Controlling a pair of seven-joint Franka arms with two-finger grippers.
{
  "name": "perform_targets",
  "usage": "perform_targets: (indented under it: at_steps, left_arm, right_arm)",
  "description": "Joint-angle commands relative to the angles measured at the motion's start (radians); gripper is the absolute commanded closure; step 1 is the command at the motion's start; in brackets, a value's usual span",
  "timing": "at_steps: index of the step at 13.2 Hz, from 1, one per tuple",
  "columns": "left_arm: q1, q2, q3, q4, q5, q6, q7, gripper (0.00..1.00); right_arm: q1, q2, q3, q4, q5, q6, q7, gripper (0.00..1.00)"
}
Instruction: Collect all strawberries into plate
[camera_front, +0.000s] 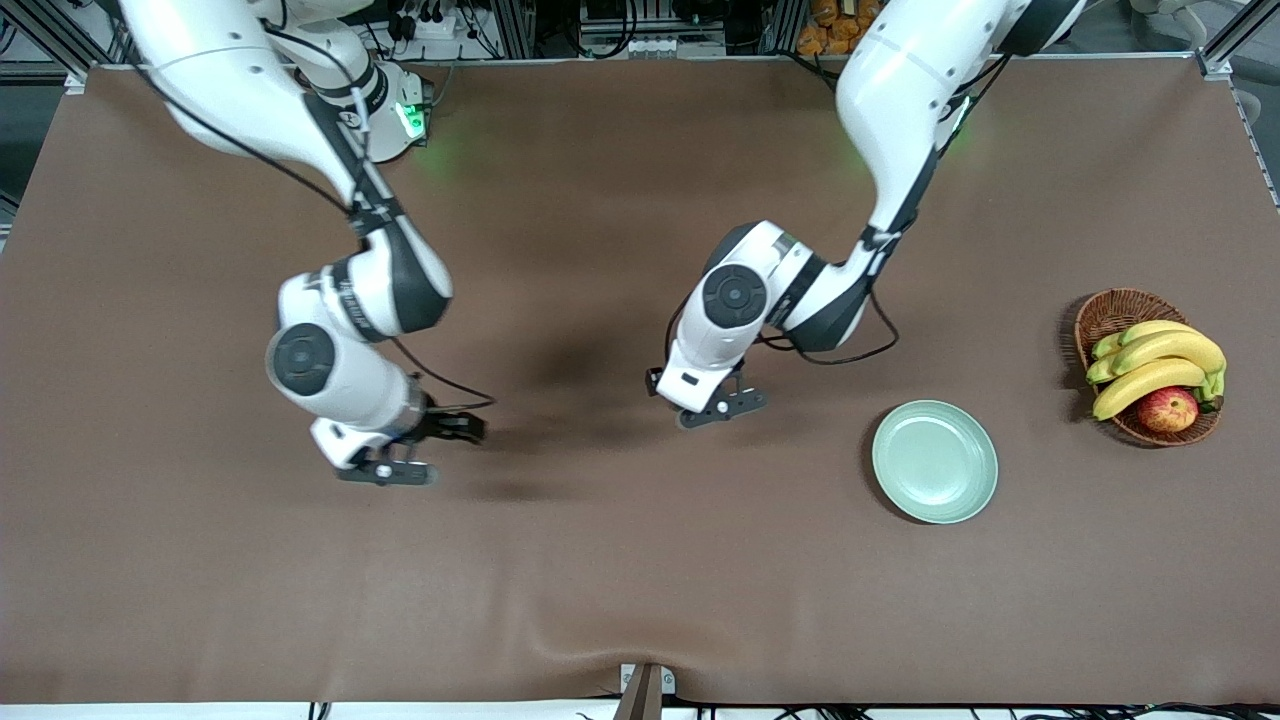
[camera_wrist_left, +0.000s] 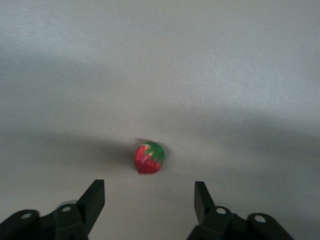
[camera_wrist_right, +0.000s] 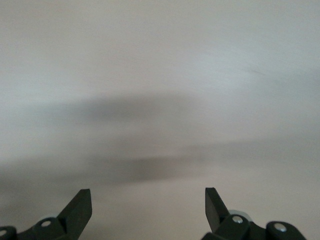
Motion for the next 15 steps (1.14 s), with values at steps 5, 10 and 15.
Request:
perform_targets:
  at_steps: [5, 10, 15]
  left_arm:
    - [-0.026, 0.101, 0.013, 0.057, 0.070, 0.064, 0.008, 0.40]
    - [-0.009, 0.083, 0.013, 0.044, 0.138, 0.068, 0.011, 1.00]
    - [0.176, -0.115, -0.001, 0.009, 0.133, -0.248, 0.220, 1.00]
  right_arm:
    - [-0.211, -0.216, -0.008, -0.394, -0.032, -0.050, -0.116, 0.00]
    - [-0.308, -0.175, -0.006, -0.402, -0.031, -0.157, -0.187, 0.00]
    - [-0.330, -0.095, -0.005, -0.401, -0.011, -0.147, -0.185, 0.00]
